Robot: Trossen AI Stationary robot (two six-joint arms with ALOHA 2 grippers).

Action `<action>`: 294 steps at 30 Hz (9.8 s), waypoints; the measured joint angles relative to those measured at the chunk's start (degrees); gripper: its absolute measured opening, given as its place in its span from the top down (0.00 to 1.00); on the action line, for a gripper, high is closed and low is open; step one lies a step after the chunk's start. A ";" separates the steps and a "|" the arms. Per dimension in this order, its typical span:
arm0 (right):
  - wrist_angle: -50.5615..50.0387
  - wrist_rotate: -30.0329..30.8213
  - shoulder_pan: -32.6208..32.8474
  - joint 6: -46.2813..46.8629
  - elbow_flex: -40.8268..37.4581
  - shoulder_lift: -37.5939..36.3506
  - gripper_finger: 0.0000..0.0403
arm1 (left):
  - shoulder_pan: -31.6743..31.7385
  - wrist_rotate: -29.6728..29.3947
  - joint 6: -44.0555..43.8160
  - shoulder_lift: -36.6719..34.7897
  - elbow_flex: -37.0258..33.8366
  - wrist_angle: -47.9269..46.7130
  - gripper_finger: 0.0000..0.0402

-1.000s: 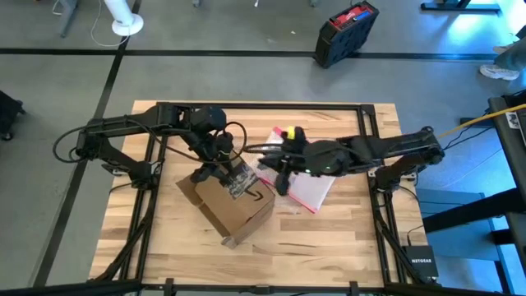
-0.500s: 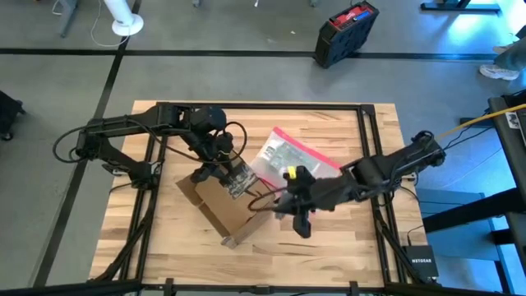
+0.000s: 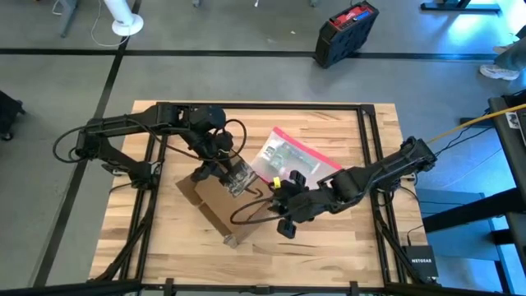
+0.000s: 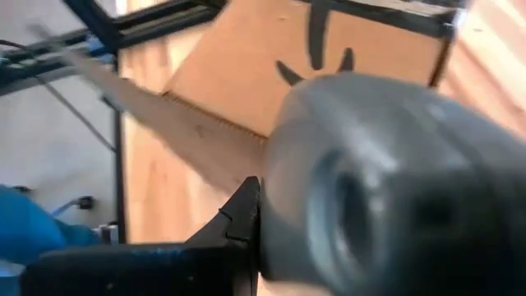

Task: Unpack boxes
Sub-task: Break down the cardboard box with the gray cutter until it is fully flat

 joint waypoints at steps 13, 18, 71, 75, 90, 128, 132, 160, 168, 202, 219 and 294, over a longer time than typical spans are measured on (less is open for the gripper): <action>-5.08 3.03 -4.98 -4.50 -0.04 -0.73 0.83 | -0.04 0.17 -2.27 0.00 0.00 -0.12 0.59; -6.47 1.43 -6.64 -5.60 0.90 -1.68 0.83 | -0.04 0.21 -2.23 0.00 0.00 -0.13 0.59; 31.13 10.54 -15.33 -27.19 11.08 10.99 0.83 | 7.96 -6.41 16.33 -6.78 -5.49 -5.72 0.43; 31.14 10.19 -15.77 -27.18 11.08 11.35 0.83 | 7.93 -6.49 16.35 -6.78 -5.52 -5.75 0.43; 27.87 9.51 -16.14 -27.28 11.08 11.63 0.83 | 7.96 -6.34 16.83 -6.71 -5.57 -6.02 0.43; 6.85 8.58 -12.21 -19.36 11.17 3.43 0.82 | 9.90 -4.81 15.75 -6.14 -8.00 -5.27 0.43; 9.35 8.90 -12.28 -19.49 11.62 2.82 0.82 | 9.92 -4.72 15.66 -6.14 -8.04 -5.25 0.43; 20.39 9.17 -15.07 -22.82 11.89 8.06 0.82 | 9.92 -4.10 14.16 -6.08 -8.11 -5.28 0.43; 16.05 9.23 -14.94 -22.04 11.91 8.06 0.82 | 9.94 -4.16 14.23 -6.05 -8.13 -5.16 0.43; 10.36 13.88 -11.47 -21.64 11.83 3.82 0.82 | 10.32 -4.02 14.22 -6.12 -8.13 -5.48 0.43; 17.24 14.69 -11.64 -23.92 11.89 6.69 0.82 | 10.32 -3.79 12.73 -6.01 -8.15 -5.22 0.43; 19.11 9.64 -14.02 -28.92 11.83 7.04 0.82 | 12.46 -1.95 12.96 -6.10 -8.31 -5.67 0.43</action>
